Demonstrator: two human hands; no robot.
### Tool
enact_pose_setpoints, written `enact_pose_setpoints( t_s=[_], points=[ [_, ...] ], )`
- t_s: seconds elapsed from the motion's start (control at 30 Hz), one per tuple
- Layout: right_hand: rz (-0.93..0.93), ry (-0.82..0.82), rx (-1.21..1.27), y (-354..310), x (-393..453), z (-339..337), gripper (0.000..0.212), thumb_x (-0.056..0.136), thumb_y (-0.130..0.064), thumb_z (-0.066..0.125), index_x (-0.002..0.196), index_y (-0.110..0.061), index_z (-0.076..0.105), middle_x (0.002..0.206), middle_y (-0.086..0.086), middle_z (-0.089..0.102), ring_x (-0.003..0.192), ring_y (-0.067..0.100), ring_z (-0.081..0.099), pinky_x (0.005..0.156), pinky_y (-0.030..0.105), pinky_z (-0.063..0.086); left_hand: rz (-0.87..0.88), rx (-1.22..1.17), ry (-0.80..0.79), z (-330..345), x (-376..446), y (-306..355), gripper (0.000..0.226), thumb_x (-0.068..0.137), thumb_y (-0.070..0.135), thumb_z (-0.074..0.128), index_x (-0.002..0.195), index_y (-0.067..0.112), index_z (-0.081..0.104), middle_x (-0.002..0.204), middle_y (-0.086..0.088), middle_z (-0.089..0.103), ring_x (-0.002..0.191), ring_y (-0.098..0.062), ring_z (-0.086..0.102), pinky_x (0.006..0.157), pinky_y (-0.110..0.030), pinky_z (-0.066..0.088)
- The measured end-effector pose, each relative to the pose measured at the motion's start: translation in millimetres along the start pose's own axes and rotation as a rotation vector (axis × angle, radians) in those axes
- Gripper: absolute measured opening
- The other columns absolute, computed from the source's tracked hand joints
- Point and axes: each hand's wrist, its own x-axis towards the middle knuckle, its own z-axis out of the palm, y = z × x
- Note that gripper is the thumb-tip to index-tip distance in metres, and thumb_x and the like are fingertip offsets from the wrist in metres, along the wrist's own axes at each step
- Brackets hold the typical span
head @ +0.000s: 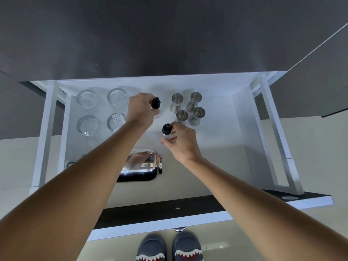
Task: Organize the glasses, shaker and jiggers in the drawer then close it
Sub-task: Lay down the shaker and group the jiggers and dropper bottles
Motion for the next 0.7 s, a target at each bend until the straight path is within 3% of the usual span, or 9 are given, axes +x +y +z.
enact_pose_setpoints(
  t_s=[0.23, 0.4, 0.7],
  points=[
    [-0.037, 0.056, -0.021, 1, 14, 18, 0.026, 0.072, -0.014, 0.077, 0.095, -0.008, 0.064, 0.097, 0.011, 0.068, 0.071, 0.029, 0.069, 0.077, 0.039, 0.055, 0.089, 0.058, -0.111, -14, 18, 0, 0.032, 0.065, -0.004, 0.082, 0.093, 0.007, 0.071, 0.099, -0.012, 0.070, 0.089, -0.027, 0.068, 0.086, -0.036, 0.056],
    [-0.032, 0.076, 0.002, -5, 20, 23, 0.029, 0.072, -0.015, 0.077, 0.099, -0.010, 0.066, 0.098, 0.009, 0.069, 0.072, 0.028, 0.069, 0.080, 0.039, 0.054, 0.077, 0.114, -0.249, -25, 24, 2, 0.042, 0.065, -0.002, 0.083, 0.104, 0.008, 0.073, 0.107, -0.010, 0.071, 0.087, -0.023, 0.070, 0.085, -0.026, 0.051],
    [-0.013, 0.061, 0.094, -8, 12, 16, 0.039, 0.075, -0.013, 0.076, 0.112, -0.009, 0.067, 0.109, 0.010, 0.071, 0.072, 0.020, 0.073, 0.090, 0.039, 0.053, 0.046, 0.029, -0.226, -30, 19, 1, 0.052, 0.069, 0.001, 0.082, 0.118, 0.007, 0.066, 0.122, -0.008, 0.065, 0.092, -0.014, 0.061, 0.081, -0.019, 0.044]
  ],
)
